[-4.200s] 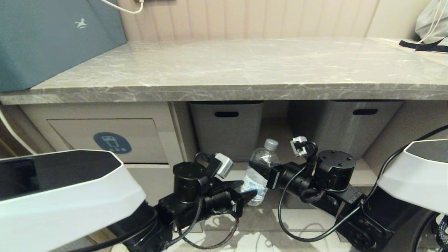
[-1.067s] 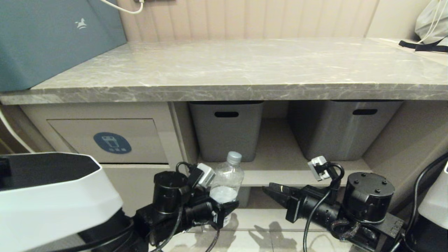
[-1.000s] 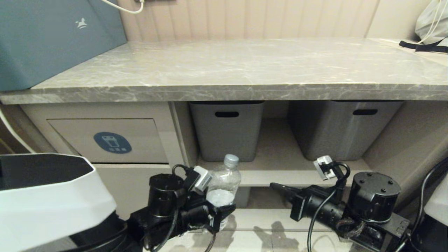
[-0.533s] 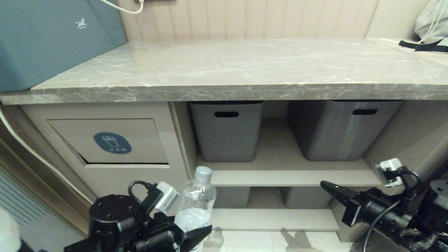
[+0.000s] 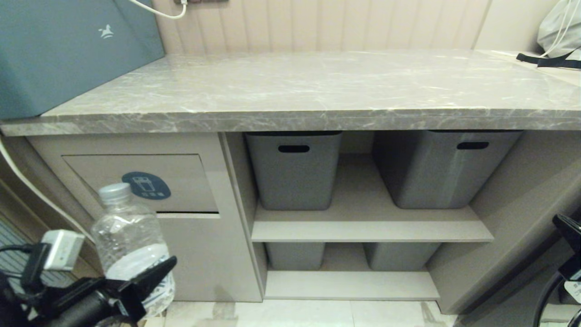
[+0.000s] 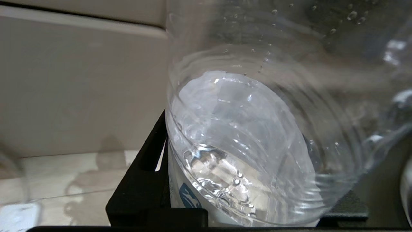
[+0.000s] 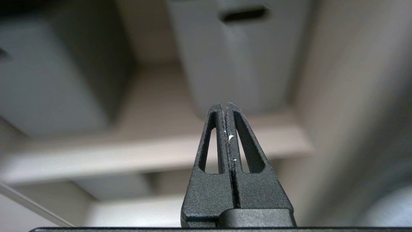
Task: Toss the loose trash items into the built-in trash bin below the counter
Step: Put the garbage in the trash can
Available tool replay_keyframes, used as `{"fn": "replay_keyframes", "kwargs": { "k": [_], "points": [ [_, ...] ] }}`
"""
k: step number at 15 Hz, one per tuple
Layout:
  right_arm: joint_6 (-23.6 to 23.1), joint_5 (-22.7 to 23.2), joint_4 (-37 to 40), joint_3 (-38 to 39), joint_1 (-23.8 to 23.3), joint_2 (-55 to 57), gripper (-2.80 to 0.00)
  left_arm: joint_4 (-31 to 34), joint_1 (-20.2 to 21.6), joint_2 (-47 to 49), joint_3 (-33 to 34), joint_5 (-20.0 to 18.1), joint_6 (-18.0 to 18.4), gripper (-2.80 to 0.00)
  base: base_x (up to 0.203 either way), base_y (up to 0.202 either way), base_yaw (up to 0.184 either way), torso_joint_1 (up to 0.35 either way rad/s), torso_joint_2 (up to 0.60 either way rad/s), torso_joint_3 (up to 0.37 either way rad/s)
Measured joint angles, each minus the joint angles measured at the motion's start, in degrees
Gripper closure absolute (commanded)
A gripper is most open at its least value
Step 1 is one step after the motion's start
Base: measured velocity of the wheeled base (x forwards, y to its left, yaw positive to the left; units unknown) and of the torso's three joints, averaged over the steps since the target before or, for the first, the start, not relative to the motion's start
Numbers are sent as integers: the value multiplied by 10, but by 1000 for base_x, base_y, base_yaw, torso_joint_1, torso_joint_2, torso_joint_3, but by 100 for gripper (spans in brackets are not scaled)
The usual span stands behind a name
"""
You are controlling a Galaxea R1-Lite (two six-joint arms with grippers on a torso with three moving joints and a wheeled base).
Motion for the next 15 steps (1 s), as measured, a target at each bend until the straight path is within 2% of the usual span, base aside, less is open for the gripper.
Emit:
{"fn": "replay_keyframes", "kwargs": {
  "k": [3,4,6,8,9,12,15],
  "points": [
    [-83,13,224,0,-12,-151,0,6,103,-49,3,4,-18,0,0,0,0,0,0,0],
    [-99,18,309,-2,-13,-211,0,13,127,-60,4,11,-34,0,0,0,0,0,0,0],
    [-110,28,478,-16,-10,-329,0,22,147,-71,4,27,-88,0,0,0,0,0,0,0],
    [-115,31,626,-17,-6,-417,0,28,153,-68,4,40,-161,0,0,0,0,0,0,0],
    [-116,25,660,-10,-5,-441,0,31,154,-62,4,52,-198,0,0,0,0,0,0,0],
    [-112,13,686,-5,-4,-474,0,32,155,-40,4,81,-291,0,0,0,0,0,0,0],
    [-102,13,684,-3,-4,-485,0,32,156,-10,-19,100,-385,0,0,0,0,0,0,0]
  ]
}}
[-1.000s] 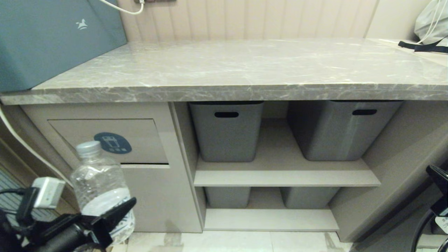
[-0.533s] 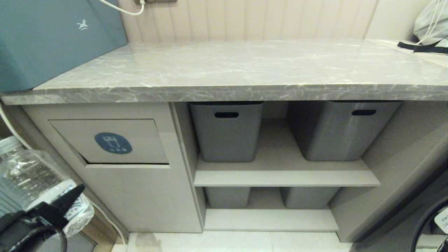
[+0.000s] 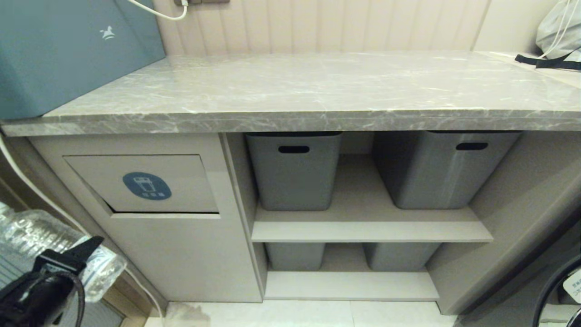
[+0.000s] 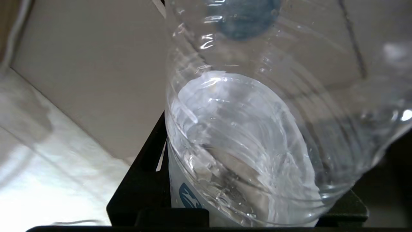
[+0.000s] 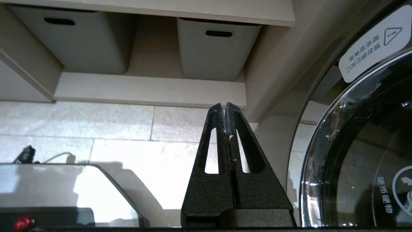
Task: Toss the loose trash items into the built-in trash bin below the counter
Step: Put the garbage in the trash can
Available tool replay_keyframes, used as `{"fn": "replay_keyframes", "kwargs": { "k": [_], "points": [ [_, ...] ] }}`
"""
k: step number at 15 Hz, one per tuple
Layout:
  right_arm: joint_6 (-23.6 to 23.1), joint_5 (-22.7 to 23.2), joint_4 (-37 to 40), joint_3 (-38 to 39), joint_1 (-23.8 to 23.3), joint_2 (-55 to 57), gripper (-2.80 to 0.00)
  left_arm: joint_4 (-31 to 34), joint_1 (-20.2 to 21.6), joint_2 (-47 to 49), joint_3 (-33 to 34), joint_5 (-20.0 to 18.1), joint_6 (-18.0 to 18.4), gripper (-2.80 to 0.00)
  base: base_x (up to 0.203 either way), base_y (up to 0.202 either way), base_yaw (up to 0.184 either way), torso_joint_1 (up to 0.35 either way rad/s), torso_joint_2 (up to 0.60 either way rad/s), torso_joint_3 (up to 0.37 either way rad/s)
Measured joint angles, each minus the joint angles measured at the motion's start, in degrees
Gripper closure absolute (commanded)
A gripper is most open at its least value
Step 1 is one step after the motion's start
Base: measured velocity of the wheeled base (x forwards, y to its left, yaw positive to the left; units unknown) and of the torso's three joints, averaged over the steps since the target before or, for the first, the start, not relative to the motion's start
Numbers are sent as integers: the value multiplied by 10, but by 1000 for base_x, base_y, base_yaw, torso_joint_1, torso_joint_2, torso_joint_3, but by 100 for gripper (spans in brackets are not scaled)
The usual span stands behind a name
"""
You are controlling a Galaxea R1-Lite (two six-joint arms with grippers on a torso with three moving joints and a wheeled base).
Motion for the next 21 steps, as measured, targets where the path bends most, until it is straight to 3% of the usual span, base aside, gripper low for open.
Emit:
{"fn": "replay_keyframes", "kwargs": {
  "k": [3,5,8,13,16,21],
  "points": [
    [6,0,-1,0,0,-3,0,-1,0,40,-43,23,-113,0,0,0,0,0,0,0],
    [6,2,-10,3,-10,-4,0,-2,-2,60,-57,26,-163,0,0,0,0,0,0,0],
    [22,-1,-11,3,-37,-5,0,-4,-2,82,-66,24,-189,0,0,0,0,0,0,0],
    [42,-4,-11,4,67,-15,0,-4,1,101,-91,25,-185,0,0,0,0,0,0,0],
    [46,-7,-11,4,65,-86,0,-4,2,126,-109,32,-192,0,0,0,0,0,0,0],
    [56,-14,-10,4,52,-154,0,-6,3,229,-191,43,-283,0,0,0,0,0,0,0]
  ]
}}
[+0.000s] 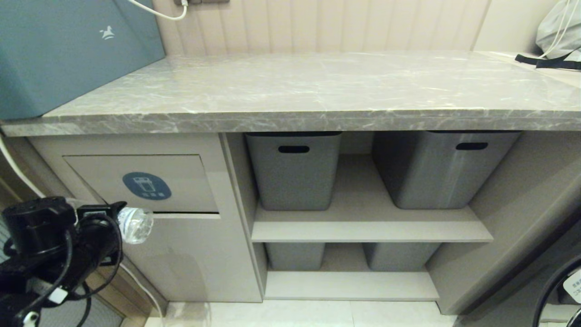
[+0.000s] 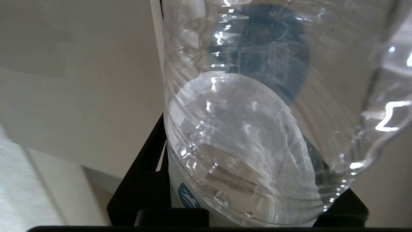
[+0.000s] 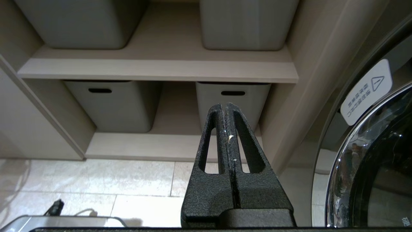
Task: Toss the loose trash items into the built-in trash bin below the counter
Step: Put the garbage in the trash can
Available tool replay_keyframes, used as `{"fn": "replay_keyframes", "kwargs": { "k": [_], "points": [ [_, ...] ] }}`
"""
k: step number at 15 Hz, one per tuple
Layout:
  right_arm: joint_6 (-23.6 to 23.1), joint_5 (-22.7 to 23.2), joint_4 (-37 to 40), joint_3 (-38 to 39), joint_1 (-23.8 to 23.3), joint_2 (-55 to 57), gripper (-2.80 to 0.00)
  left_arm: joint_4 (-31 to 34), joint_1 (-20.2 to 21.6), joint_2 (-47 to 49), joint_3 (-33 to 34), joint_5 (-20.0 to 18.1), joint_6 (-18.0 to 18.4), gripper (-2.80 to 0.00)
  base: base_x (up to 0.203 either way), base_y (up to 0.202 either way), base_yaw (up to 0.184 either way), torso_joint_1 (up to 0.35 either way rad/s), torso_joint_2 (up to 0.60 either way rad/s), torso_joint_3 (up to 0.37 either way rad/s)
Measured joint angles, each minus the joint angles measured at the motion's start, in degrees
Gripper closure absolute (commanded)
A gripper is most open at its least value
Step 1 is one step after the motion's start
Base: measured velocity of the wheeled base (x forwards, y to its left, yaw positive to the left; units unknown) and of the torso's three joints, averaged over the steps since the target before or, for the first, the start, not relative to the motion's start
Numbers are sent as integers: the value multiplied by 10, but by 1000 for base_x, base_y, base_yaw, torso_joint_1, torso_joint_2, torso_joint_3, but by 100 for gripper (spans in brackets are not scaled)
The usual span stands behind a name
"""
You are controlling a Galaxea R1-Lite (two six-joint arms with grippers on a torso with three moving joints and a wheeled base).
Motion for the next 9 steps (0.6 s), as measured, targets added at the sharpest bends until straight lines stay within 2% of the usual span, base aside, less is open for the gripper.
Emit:
{"fn": "replay_keyframes", "kwargs": {
  "k": [9],
  "points": [
    [0,0,0,0,0,-9,0,-1,-17,195,-221,-22,-49,0,0,0,0,0,0,0]
  ]
}}
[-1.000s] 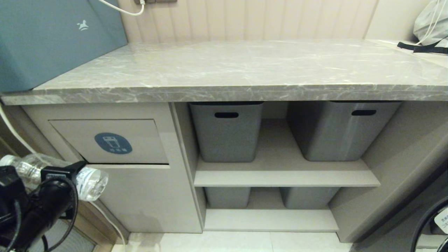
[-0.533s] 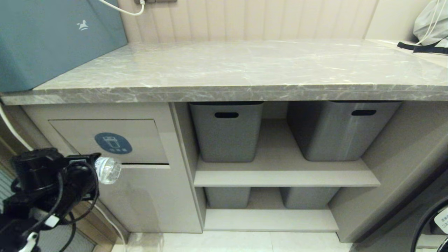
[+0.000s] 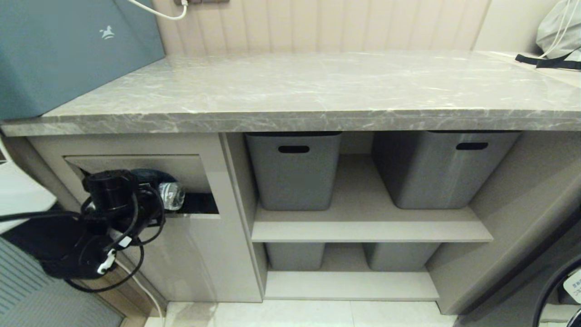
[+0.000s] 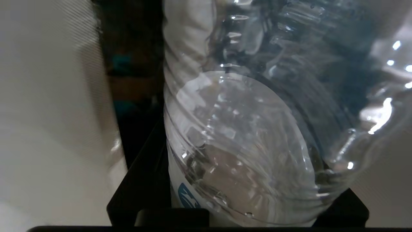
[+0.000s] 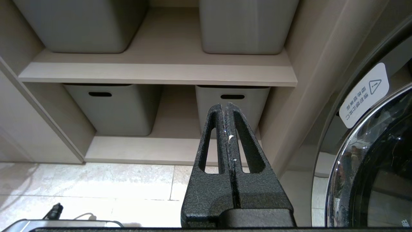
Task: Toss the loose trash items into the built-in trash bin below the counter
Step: Put the garbage in the trash can
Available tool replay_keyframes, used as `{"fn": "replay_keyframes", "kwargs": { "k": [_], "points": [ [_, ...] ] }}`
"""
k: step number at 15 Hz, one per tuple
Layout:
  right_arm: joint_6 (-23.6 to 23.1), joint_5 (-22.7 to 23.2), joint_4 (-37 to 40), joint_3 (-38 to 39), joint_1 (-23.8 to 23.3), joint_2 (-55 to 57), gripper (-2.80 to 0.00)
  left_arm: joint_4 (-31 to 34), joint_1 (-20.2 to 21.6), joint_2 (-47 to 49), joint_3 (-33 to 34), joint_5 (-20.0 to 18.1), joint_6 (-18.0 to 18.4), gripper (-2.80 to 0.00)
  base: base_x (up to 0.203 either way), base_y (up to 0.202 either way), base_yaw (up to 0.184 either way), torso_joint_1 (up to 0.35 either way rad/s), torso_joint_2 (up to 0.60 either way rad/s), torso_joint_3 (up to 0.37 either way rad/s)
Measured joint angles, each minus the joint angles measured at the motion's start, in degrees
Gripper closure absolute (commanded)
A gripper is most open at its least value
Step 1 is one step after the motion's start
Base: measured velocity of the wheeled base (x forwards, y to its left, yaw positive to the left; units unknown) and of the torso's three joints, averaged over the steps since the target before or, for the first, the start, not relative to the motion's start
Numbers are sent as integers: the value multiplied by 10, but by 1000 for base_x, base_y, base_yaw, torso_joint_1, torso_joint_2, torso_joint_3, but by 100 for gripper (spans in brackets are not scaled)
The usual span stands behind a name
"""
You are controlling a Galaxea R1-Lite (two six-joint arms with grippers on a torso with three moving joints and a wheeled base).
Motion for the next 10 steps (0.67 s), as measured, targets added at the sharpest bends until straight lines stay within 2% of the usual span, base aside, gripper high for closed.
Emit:
{"fn": "replay_keyframes", "kwargs": {
  "k": [2,3,10],
  "points": [
    [0,0,0,0,0,0,0,0,-5,26,-32,1,-2,0,0,0,0,0,0,0],
    [0,0,0,0,1,0,0,0,-7,35,-45,2,-2,-280,0,0,0,0,0,0],
    [0,0,0,0,1,0,0,2,-11,51,-61,6,-1,-280,0,0,0,0,0,0]
  ]
}}
